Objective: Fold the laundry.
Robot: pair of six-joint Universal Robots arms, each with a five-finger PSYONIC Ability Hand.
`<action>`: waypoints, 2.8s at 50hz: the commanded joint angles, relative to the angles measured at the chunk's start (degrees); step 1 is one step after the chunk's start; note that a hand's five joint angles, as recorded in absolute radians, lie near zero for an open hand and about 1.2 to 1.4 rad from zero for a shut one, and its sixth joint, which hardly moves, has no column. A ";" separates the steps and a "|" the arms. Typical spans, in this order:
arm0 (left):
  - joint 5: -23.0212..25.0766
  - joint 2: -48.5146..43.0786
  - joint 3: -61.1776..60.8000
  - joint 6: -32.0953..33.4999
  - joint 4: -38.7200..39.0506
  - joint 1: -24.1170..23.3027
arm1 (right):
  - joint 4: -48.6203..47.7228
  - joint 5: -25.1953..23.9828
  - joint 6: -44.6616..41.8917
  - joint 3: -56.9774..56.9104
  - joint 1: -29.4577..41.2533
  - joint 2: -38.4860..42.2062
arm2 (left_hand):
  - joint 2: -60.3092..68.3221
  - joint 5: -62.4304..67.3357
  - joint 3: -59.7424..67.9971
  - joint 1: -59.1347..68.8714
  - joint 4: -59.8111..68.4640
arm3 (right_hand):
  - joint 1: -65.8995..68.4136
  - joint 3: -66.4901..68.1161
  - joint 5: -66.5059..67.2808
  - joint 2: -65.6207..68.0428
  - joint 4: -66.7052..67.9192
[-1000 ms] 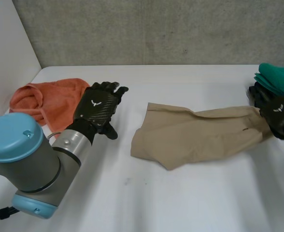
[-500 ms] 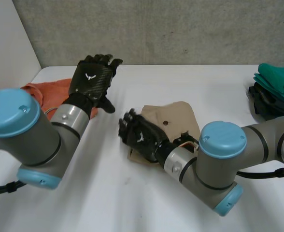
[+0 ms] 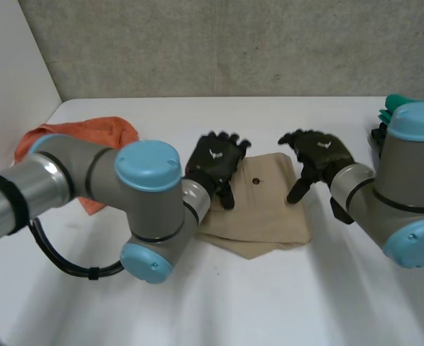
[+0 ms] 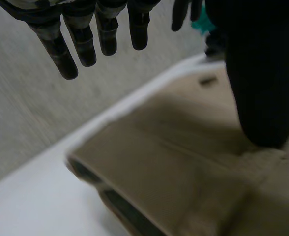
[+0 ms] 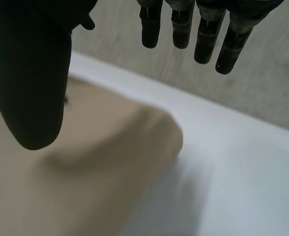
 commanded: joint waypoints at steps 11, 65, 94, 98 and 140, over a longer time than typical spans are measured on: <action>-0.88 -6.21 5.14 9.29 -8.80 0.36 | 6.21 0.80 -12.85 -11.05 0.76 14.43 | 2.62 1.72 2.29 3.16 2.62 | -1.43 -2.19 -3.34 -2.53 -3.46; 38.40 31.50 -18.68 -1.34 -8.80 10.46 | -35.71 2.03 -20.06 12.60 8.67 9.41 | 1.77 0.87 1.44 2.31 1.78 | 29.61 28.85 27.70 28.50 27.57; 37.18 31.85 -18.24 -1.34 -8.80 12.22 | -29.56 -4.99 -20.15 -7.61 -2.92 5.37 | 1.77 0.87 1.44 2.31 1.78 | 68.57 67.81 66.66 67.47 66.54; 36.56 32.12 -18.24 -1.43 -8.80 12.40 | -30.00 -8.77 -19.88 -13.94 -7.40 4.76 | 1.77 0.87 1.44 2.31 1.78 | 68.57 67.81 66.66 67.47 66.54; 36.47 31.85 -18.95 -1.43 -8.72 11.96 | -44.32 -44.02 2.96 -7.62 -51.53 11.35 | 1.77 0.87 1.44 2.31 1.78 | 68.57 67.81 66.66 67.47 66.54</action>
